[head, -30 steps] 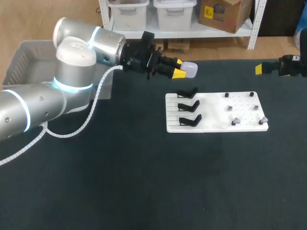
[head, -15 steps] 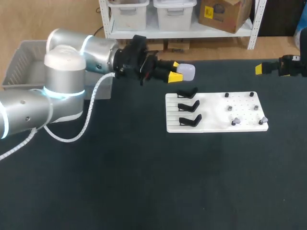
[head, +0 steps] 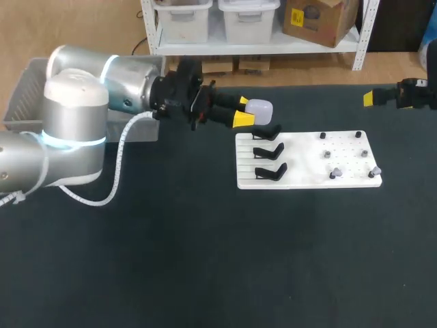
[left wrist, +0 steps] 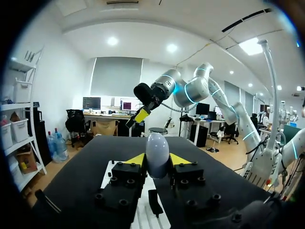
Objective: Pick up each earbud case from the left stands, insert the matching earbuds, close the lid, and place the case in the box.
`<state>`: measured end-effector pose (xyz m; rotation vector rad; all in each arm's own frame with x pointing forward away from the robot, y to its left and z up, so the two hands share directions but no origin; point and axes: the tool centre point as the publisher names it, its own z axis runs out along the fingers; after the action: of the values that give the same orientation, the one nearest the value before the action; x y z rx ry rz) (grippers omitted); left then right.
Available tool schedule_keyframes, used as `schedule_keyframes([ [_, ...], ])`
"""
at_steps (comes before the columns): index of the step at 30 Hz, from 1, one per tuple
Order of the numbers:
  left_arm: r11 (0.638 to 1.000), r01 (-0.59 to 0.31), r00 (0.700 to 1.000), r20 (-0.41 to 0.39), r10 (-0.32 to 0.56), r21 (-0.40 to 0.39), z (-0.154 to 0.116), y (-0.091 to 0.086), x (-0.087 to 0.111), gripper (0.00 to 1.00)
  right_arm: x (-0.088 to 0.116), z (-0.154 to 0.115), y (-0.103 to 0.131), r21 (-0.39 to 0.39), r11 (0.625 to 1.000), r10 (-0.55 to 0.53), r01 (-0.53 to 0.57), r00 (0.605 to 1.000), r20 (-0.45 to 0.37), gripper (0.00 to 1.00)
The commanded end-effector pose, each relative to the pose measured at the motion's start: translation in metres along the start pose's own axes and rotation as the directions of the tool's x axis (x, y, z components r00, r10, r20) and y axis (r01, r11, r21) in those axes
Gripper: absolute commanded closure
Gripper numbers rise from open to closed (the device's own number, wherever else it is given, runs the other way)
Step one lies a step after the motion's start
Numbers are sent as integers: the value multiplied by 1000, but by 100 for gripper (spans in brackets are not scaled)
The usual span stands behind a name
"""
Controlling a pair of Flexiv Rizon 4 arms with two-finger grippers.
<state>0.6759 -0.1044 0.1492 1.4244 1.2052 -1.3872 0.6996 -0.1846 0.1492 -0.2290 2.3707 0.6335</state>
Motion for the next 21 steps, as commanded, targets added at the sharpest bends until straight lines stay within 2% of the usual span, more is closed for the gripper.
schedule_keyframes([
  [1, 947, -7, 1000, 7, 10, -320, -1, -3, -1, 100, 0, 0, 0, 1, 1000, 0, 0, 1000, -1, 0],
  [6, 943, -21, 1000, 9, 26, -332, -2, 3, -3, 100, 0, 0, 0, 1, 1000, 0, 0, 1000, -1, 0],
  [10, 950, -46, 998, 15, 53, -309, 0, 7, -5, 100, 0, 0, 0, 1, 1000, 0, 0, 1000, -1, 0],
  [21, 955, -51, 998, 29, 63, -291, 1, 7, -7, 100, 0, 0, 0, 1, 1000, 0, 0, 1000, -1, 0],
])
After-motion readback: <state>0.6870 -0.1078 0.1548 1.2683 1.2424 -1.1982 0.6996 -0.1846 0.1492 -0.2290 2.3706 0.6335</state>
